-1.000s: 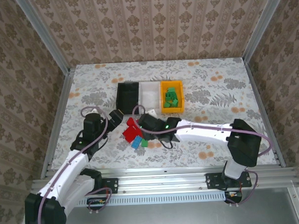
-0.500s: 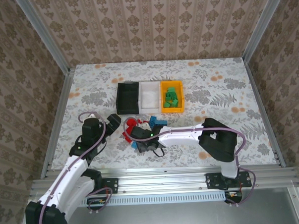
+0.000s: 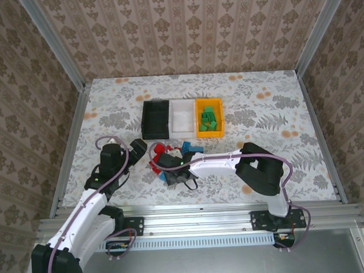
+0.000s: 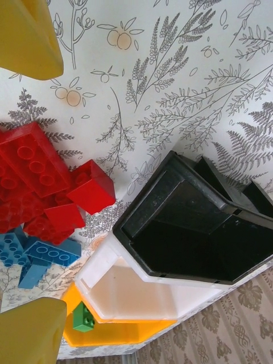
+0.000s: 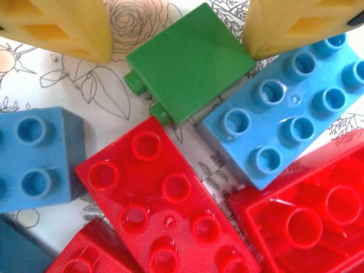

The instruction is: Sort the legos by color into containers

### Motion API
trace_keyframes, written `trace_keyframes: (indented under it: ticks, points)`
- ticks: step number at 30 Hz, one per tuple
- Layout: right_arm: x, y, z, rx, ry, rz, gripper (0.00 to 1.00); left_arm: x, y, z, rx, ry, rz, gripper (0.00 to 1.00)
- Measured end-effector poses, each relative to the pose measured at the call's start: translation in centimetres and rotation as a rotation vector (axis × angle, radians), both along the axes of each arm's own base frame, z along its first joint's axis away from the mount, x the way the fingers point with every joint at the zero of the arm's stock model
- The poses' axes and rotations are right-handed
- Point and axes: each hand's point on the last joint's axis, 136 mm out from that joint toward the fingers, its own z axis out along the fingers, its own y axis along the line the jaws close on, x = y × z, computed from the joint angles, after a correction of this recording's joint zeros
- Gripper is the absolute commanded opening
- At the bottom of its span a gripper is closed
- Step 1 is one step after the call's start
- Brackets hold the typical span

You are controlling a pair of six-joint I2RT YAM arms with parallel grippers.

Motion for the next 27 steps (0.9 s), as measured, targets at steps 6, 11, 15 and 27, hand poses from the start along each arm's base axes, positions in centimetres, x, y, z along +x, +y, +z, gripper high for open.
trace_keyframes:
  ticks: [6,11,15,27]
  points:
    - [0.8,0.5,0.3,0.014,-0.002,-0.007,0.65,0.0,0.0,0.0,0.000,0.000,0.000,1.00]
    - [1.4,0.3,-0.1,0.000,-0.002,-0.005,0.64,0.0,0.0,0.0,0.001,0.001,0.002,1.00]
    - [2.0,0.7,0.0,-0.008,-0.008,0.016,0.60,0.1,0.2,0.0,0.001,0.001,0.008,1.00]
    - [2.3,0.8,0.0,-0.034,-0.013,0.059,0.50,0.1,0.3,0.0,0.000,0.001,0.012,1.00]
